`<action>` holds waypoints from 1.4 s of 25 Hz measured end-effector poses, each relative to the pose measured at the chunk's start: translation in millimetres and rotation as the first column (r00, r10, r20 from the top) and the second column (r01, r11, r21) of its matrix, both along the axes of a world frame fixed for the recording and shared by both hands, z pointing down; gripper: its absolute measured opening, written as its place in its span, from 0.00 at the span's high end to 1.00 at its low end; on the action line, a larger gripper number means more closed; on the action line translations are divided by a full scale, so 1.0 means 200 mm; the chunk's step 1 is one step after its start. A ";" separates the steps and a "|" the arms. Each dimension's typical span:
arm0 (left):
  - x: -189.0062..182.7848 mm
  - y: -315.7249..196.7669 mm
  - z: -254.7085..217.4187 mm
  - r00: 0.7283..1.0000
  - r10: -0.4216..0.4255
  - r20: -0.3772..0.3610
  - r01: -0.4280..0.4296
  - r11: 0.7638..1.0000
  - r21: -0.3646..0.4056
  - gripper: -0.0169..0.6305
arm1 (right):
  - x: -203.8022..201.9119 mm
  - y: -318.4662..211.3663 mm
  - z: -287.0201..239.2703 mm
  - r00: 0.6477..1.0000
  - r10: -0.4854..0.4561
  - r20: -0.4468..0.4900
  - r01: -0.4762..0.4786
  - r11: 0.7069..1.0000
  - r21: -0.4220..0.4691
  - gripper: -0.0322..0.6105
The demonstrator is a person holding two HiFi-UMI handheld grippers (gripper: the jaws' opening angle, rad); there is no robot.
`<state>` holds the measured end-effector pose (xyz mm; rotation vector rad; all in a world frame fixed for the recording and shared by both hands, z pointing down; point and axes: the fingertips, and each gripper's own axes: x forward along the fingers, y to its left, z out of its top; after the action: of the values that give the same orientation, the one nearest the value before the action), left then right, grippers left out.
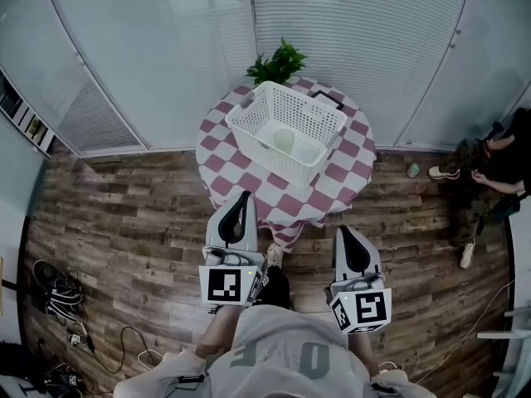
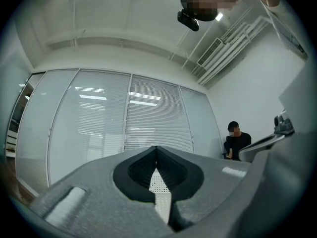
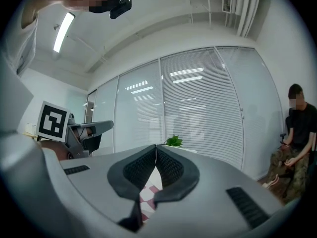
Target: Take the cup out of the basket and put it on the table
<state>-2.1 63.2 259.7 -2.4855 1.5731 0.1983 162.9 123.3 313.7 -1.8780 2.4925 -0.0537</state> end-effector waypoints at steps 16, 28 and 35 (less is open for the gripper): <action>-0.09 -0.99 -0.03 0.997 0.035 -0.069 -0.035 0.999 -0.007 0.97 | -0.07 -1.02 -0.16 0.999 0.032 -0.026 -0.030 0.998 0.052 0.93; -0.12 -1.50 0.00 0.992 0.101 -0.071 -0.105 0.993 -0.055 0.97 | -0.16 -1.57 -0.10 1.000 0.028 0.004 -0.027 0.998 -0.049 0.93; -0.02 -1.68 0.13 0.984 0.161 -0.077 -0.170 0.977 -0.129 0.97 | -0.13 -1.73 -0.06 0.998 0.059 0.001 -0.059 0.994 -0.088 0.93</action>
<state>-6.5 -273.4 284.9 -2.7441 1.4473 0.2061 137.8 -222.5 302.4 -1.9813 2.4691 -0.1689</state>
